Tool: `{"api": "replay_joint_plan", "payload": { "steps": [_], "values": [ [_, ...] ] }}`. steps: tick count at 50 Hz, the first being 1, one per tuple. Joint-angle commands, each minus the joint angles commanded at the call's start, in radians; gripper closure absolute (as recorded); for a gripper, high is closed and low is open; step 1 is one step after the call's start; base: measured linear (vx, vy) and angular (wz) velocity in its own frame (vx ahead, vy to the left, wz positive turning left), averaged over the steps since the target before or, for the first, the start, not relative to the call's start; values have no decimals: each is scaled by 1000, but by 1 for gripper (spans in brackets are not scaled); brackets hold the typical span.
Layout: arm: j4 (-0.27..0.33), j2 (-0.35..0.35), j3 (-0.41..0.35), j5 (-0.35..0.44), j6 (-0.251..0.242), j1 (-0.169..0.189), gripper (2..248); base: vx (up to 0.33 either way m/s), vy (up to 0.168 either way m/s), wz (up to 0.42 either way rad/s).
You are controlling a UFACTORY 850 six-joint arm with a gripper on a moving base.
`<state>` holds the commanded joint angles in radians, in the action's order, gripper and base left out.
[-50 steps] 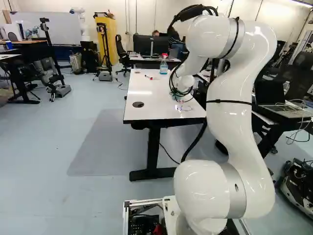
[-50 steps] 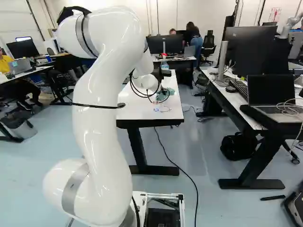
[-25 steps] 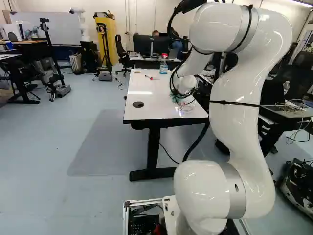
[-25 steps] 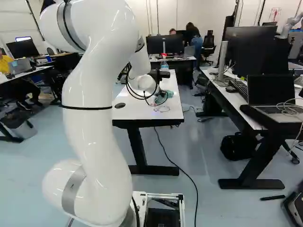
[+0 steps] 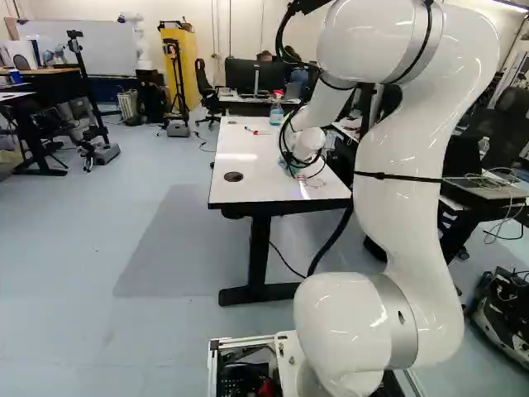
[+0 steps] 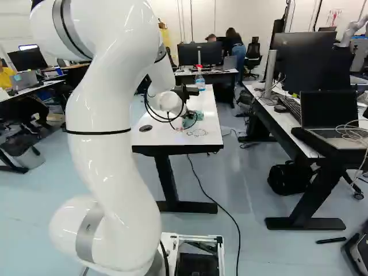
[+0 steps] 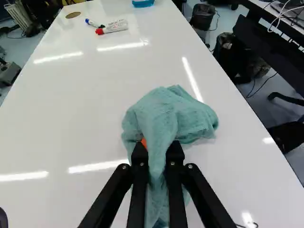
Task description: Clean the table with the green towel
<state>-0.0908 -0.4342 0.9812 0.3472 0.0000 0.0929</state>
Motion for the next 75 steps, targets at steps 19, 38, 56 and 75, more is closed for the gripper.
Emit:
{"api": "replay_joint_plan", "payload": {
  "steps": [19, 38, 56, 75],
  "values": [
    [0, -5, 8, 0, 0, -38, 205, 0, 0, 0],
    [0, 48, -16, -22, 0, -41, 205, 0, 0, 0],
    [0, 166, -113, -116, 0, -57, 205, 0, 0, 0],
    [0, 262, -175, -195, 0, -109, 205, 0, 0, 0]
  ]
}}
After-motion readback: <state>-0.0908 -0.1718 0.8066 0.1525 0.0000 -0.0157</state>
